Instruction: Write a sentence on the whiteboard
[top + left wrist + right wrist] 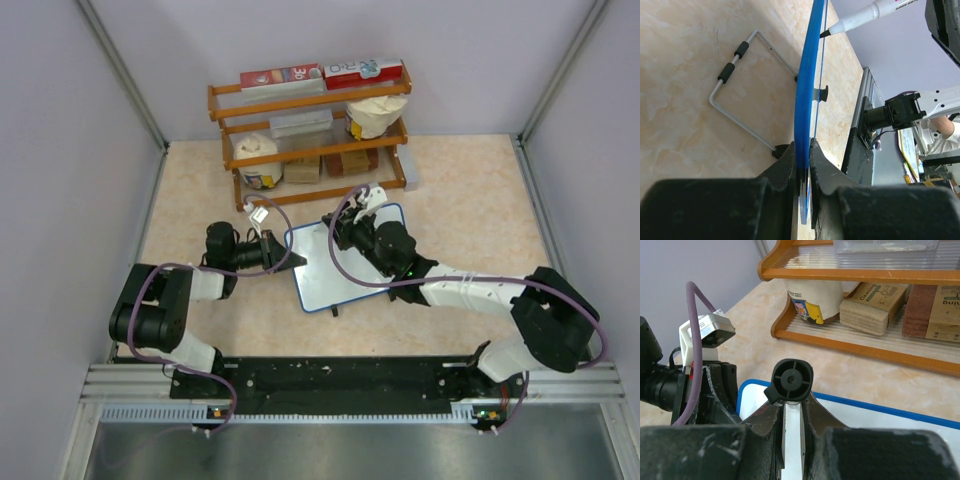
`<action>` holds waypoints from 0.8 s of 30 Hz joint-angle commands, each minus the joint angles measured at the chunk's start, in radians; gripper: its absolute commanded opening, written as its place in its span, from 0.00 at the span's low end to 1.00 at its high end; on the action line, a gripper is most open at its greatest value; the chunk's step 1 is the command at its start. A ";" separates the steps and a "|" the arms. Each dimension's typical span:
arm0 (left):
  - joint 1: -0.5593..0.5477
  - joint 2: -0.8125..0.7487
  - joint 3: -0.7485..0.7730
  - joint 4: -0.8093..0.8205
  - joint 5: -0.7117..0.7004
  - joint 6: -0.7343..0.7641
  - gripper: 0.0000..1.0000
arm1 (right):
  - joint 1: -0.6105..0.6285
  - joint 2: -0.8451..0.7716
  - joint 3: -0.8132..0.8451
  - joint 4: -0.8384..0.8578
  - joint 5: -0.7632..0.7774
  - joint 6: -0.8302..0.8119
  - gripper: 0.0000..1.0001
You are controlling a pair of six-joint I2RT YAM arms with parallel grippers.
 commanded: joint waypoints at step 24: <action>0.000 0.016 0.016 0.011 -0.032 0.038 0.00 | 0.012 0.038 0.051 -0.039 -0.078 0.010 0.00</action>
